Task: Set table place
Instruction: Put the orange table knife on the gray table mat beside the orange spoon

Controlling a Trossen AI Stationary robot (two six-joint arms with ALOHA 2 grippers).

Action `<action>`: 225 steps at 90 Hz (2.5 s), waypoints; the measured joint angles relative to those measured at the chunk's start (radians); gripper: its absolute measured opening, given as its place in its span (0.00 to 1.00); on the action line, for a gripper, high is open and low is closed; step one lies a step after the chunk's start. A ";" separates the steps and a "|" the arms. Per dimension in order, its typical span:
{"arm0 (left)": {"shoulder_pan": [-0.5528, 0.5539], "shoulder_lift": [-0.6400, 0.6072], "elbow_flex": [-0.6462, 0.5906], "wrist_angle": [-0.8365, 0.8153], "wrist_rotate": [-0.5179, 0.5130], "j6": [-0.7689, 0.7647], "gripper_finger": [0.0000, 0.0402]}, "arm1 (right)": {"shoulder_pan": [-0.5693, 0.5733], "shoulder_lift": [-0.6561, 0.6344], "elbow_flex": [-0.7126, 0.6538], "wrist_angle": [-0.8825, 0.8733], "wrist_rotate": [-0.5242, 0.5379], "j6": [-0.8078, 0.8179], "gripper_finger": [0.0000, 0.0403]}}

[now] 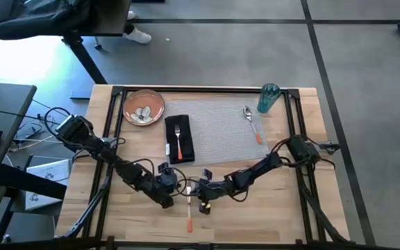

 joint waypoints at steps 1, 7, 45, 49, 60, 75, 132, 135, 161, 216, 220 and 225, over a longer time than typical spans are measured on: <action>0.000 0.000 0.000 0.000 0.000 0.000 0.00 | 0.000 0.000 0.000 0.000 0.002 0.000 0.00; 0.003 0.000 0.000 0.000 0.000 0.000 0.00 | -0.001 0.000 0.000 -0.001 0.010 -0.003 0.00; 0.003 0.076 0.000 0.139 0.019 0.003 0.00 | -0.003 0.000 0.002 -0.060 0.041 -0.011 0.00; 0.003 0.076 0.000 0.156 0.018 0.014 0.00 | -0.003 0.000 0.002 -0.058 0.041 -0.011 0.00; 0.005 0.076 0.000 0.174 0.018 0.046 0.00 | -0.003 0.000 0.004 -0.058 0.041 -0.011 0.00; 0.023 0.108 0.001 0.184 0.020 0.057 0.00 | -0.003 0.000 0.004 -0.057 0.041 0.011 0.00; 0.037 0.198 0.003 0.239 0.027 0.052 0.00 | -0.004 0.000 0.004 -0.067 0.022 0.117 0.00; 0.037 0.199 0.003 0.240 0.027 0.052 0.00 | -0.009 -0.002 0.004 -0.072 0.019 0.179 0.00; 0.037 0.201 0.003 0.236 0.031 0.051 0.00 | -0.088 -0.064 0.007 -0.213 -0.155 0.781 0.17; 0.038 0.204 0.001 0.271 0.027 0.059 0.00 | -0.046 -0.046 0.007 -0.200 -0.074 1.086 0.40; 0.038 0.204 0.000 0.272 0.026 0.061 0.00 | -0.046 -0.035 0.016 -0.207 -0.075 1.093 0.39; 0.038 0.204 0.000 0.273 0.026 0.061 0.00 | -0.046 -0.020 0.038 -0.214 -0.086 1.094 0.39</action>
